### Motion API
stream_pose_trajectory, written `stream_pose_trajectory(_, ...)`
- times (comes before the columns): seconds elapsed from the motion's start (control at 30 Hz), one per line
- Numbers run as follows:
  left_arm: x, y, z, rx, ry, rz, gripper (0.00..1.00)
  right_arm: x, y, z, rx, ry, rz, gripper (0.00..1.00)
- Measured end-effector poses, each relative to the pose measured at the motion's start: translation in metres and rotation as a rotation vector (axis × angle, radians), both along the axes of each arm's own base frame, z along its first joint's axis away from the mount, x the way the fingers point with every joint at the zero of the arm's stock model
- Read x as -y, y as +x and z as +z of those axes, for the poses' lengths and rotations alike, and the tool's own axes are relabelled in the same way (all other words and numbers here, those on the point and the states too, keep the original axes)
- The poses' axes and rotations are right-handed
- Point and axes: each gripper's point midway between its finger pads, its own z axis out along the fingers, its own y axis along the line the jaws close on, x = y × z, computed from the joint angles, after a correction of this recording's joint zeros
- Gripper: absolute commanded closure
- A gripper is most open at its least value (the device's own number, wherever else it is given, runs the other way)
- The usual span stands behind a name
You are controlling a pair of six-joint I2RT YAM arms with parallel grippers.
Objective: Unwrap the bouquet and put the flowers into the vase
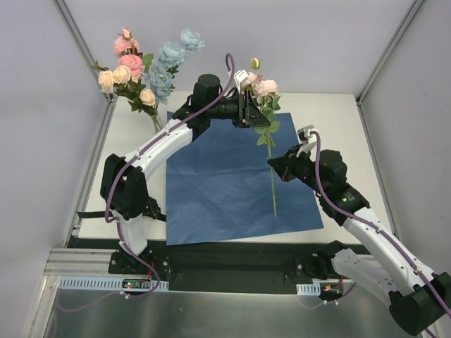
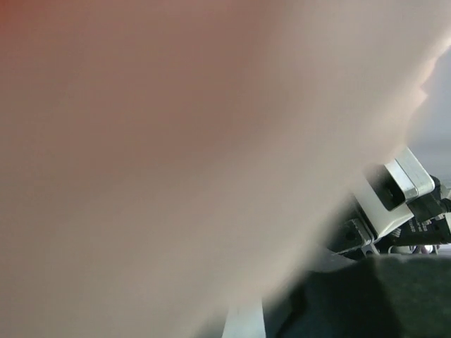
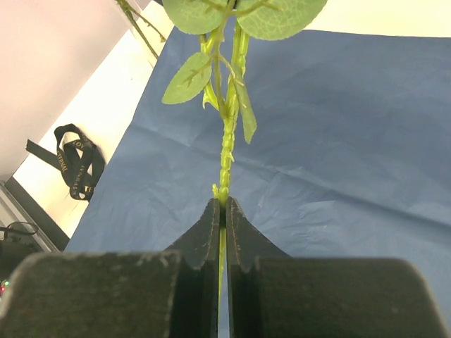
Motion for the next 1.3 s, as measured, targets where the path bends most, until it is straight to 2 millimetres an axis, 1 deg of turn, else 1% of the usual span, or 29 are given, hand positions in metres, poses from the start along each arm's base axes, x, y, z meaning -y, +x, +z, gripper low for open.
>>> stream_pose_trajectory(0.07, 0.001, 0.0, 0.0, 0.004, -0.001, -0.001, 0.79, -0.001, -0.002, -0.001, -0.002, 0.001, 0.011, 0.99)
stream_pose_trajectory(0.1, 0.001, 0.0, 0.0, 0.007, -0.002, 0.0, 0.91, -0.001, -0.003, -0.001, -0.003, 0.001, 0.016, 0.99)
stream_pose_trajectory(0.13, 0.001, 0.001, 0.001, 0.012, -0.003, 0.0, 0.97, -0.002, -0.004, -0.002, -0.004, 0.0, 0.022, 0.99)
stream_pose_trajectory(0.17, 0.002, 0.001, 0.001, 0.026, -0.004, 0.0, 1.0, -0.003, -0.005, -0.003, -0.006, -0.002, 0.03, 0.92)
stream_pose_trajectory(0.2, 0.001, 0.001, 0.002, 0.029, -0.003, 0.0, 1.0, -0.003, -0.005, -0.003, -0.007, -0.004, 0.034, 0.71)
stream_pose_trajectory(0.23, 0.001, 0.001, 0.001, 0.04, 0.001, 0.0, 1.0, -0.003, -0.006, -0.004, -0.01, -0.007, 0.035, 0.61)
stream_pose_trajectory(0.3, -0.002, 0.002, 0.002, 0.086, 0.021, 0.016, 1.0, -0.002, -0.005, -0.008, -0.022, -0.022, 0.03, 0.44)
stream_pose_trajectory(0.33, -0.004, 0.003, 0.004, 0.119, 0.034, 0.032, 1.0, 0.0, -0.005, -0.01, -0.029, -0.037, 0.024, 0.4)
stream_pose_trajectory(0.37, -0.008, 0.002, 0.008, 0.161, 0.049, 0.048, 1.0, 0.002, -0.004, -0.013, -0.035, -0.052, 0.015, 0.34)
stream_pose_trajectory(0.4, -0.014, 0.001, 0.013, 0.208, 0.064, 0.069, 1.0, 0.004, -0.003, -0.015, -0.04, -0.066, 0.003, 0.32)
stream_pose_trajectory(0.5, -0.041, -0.009, 0.036, 0.382, 0.111, 0.148, 1.0, 0.01, -0.001, -0.02, -0.046, -0.093, -0.022, 0.28)
stream_pose_trajectory(0.53, -0.054, -0.017, 0.047, 0.454, 0.127, 0.176, 1.0, 0.012, 0.0, -0.022, -0.05, -0.102, -0.034, 0.28)
stream_pose_trajectory(0.63, -0.099, -0.037, 0.092, 0.697, 0.169, 0.31, 1.0, 0.018, 0.002, -0.027, -0.066, -0.119, -0.06, 0.27)
stream_pose_trajectory(0.67, -0.117, -0.041, 0.111, 0.779, 0.187, 0.379, 1.0, 0.019, 0.004, -0.028, -0.072, -0.123, -0.067, 0.27)
stream_pose_trajectory(0.7, -0.131, -0.043, 0.125, 0.838, 0.203, 0.441, 1.0, 0.02, 0.005, -0.03, -0.078, -0.127, -0.07, 0.27)
stream_pose_trajectory(0.77, -0.17, -0.04, 0.156, 0.95, 0.268, 0.618, 1.0, 0.021, 0.009, -0.033, -0.094, -0.136, -0.08, 0.27)
stream_pose_trajectory(0.83, -0.213, -0.03, 0.184, 1.003, 0.338, 0.814, 1.0, 0.02, 0.013, -0.036, -0.108, -0.144, -0.083, 0.27)
stream_pose_trajectory(0.87, -0.229, -0.024, 0.192, 1.007, 0.365, 0.888, 1.0, 0.02, 0.014, -0.037, -0.113, -0.147, -0.084, 0.27)
stream_pose_trajectory(0.9, -0.249, -0.017, 0.198, 1.002, 0.402, 0.974, 1.0, 0.02, 0.015, -0.039, -0.118, -0.15, -0.085, 0.27)
stream_pose_trajectory(0.93, -0.266, -0.009, 0.199, 0.991, 0.438, 1.044, 1.0, 0.019, 0.016, -0.039, -0.122, -0.151, -0.085, 0.27)
stream_pose_trajectory(1.0, -0.292, 0.004, 0.196, 0.96, 0.506, 1.15, 1.0, 0.018, 0.018, -0.039, -0.131, -0.147, -0.085, 0.27)
stream_pose_trajectory(1.07, -0.305, 0.018, 0.187, 0.943, 0.573, 1.19, 1.0, 0.017, 0.018, -0.039, -0.134, -0.142, -0.087, 0.27)
stream_pose_trajectory(1.17, -0.306, 0.034, 0.172, 0.947, 0.647, 1.168, 1.0, 0.017, 0.018, -0.039, -0.138, -0.137, -0.09, 0.26)
stream_pose_trajectory(1.3, -0.294, 0.045, 0.16, 0.987, 0.691, 1.084, 1.0, 0.018, 0.017, -0.036, -0.135, -0.129, -0.092, 0.26)
